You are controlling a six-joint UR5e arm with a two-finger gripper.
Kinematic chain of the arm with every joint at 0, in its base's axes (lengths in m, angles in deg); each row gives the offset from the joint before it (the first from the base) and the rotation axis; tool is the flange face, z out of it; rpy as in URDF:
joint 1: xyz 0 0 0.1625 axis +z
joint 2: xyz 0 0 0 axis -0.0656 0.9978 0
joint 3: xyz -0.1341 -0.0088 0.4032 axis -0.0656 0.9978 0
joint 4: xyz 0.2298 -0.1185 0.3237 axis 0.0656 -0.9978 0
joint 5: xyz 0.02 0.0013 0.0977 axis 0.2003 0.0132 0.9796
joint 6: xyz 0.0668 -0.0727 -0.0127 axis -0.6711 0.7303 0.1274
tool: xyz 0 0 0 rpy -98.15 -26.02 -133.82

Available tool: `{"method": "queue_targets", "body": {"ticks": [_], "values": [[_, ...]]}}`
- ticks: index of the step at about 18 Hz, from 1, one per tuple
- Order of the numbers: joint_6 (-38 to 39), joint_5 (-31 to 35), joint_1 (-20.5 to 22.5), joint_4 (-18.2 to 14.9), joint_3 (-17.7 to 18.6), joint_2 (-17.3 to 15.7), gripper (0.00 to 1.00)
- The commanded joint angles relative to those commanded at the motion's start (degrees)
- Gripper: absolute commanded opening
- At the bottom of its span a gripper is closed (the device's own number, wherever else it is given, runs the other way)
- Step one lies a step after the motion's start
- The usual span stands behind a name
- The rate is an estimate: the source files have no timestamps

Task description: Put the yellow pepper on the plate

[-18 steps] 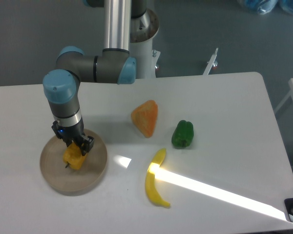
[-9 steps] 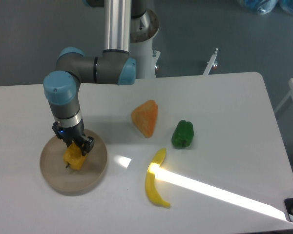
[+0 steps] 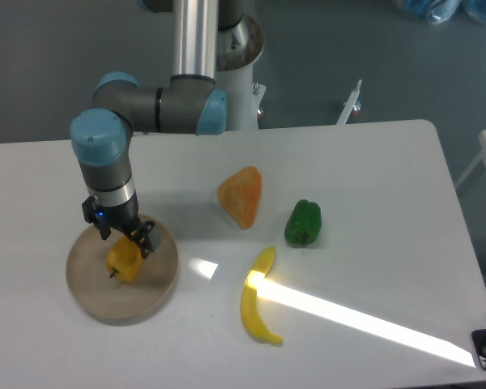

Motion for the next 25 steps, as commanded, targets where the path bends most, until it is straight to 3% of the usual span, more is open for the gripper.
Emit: {"method": "queue_targets", "body": {"ticks": [4,10,15,20,25], "values": [[-3.06,0.61,5.53,-0.44,0.09,-2.81,1.0],[-18.69,0.62,18.79,-0.88,0.62,-5.89,1.0],[-35.22,0.7,28.38,-0.79,-0.43,-5.72,1.0],[-45.25,3.42,33.22,-0.88,-2.46,-4.49,1.0],[-47.03,7.82,33.41,-0.88,-5.89,-1.42,1.0]]}}
